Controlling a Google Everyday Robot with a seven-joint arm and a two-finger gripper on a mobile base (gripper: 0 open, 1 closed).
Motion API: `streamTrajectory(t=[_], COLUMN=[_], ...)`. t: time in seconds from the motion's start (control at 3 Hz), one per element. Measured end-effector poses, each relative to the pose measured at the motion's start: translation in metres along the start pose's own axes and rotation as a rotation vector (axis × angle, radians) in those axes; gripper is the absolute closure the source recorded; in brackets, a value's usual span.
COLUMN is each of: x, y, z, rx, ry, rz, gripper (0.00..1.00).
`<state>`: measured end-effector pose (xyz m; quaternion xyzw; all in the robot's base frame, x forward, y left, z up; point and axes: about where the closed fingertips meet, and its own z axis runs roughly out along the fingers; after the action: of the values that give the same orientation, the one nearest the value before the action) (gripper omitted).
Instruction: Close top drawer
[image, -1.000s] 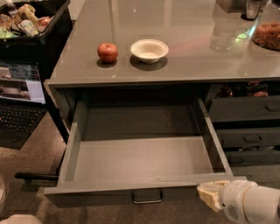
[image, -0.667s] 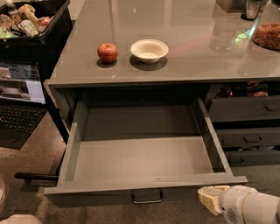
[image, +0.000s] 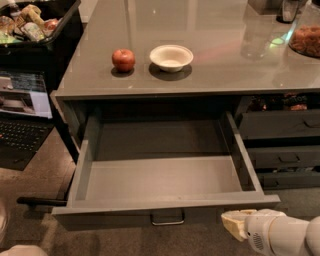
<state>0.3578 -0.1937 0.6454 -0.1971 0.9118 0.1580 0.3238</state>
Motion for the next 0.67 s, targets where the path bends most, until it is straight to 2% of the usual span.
streamTrajectory(t=[0.33,0.67], x=[-0.0136,-0.0128], y=[-0.0056,-0.0055], z=[0.0109,0.0102], rx=[0.004,0.004], ry=[-0.013,-0.013], rz=[0.011,0.011], gripper=[1.00,1.00])
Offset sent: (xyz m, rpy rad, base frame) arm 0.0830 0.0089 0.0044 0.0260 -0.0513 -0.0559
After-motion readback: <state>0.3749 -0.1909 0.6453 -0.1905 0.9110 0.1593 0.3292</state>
